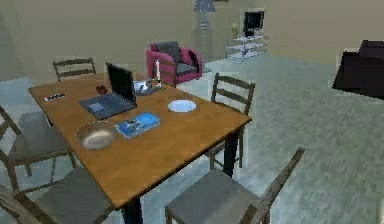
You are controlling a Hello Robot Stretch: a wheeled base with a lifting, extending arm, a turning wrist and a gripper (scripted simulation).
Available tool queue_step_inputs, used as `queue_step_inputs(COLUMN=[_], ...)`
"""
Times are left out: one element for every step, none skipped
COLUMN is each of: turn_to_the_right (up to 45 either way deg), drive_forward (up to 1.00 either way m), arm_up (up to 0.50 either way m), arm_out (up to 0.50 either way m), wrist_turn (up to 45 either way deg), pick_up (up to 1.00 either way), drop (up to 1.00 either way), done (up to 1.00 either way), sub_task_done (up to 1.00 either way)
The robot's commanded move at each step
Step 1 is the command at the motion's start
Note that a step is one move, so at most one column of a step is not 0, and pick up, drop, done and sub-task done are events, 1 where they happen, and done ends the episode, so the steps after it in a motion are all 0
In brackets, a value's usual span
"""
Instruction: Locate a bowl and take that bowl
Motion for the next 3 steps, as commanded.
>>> queue_step_inputs(turn_to_the_right=[-45.0,-45.0,-3.0], drive_forward=[0.0,0.0,0.0], arm_up=[0.0,0.0,0.0], arm_out=[0.0,0.0,0.0], wrist_turn=[0.0,0.0,0.0], pick_up=[0.0,0.0,0.0], drop=[0.0,0.0,0.0], done=[0.0,0.0,0.0], sub_task_done=[0.0,0.0,0.0])
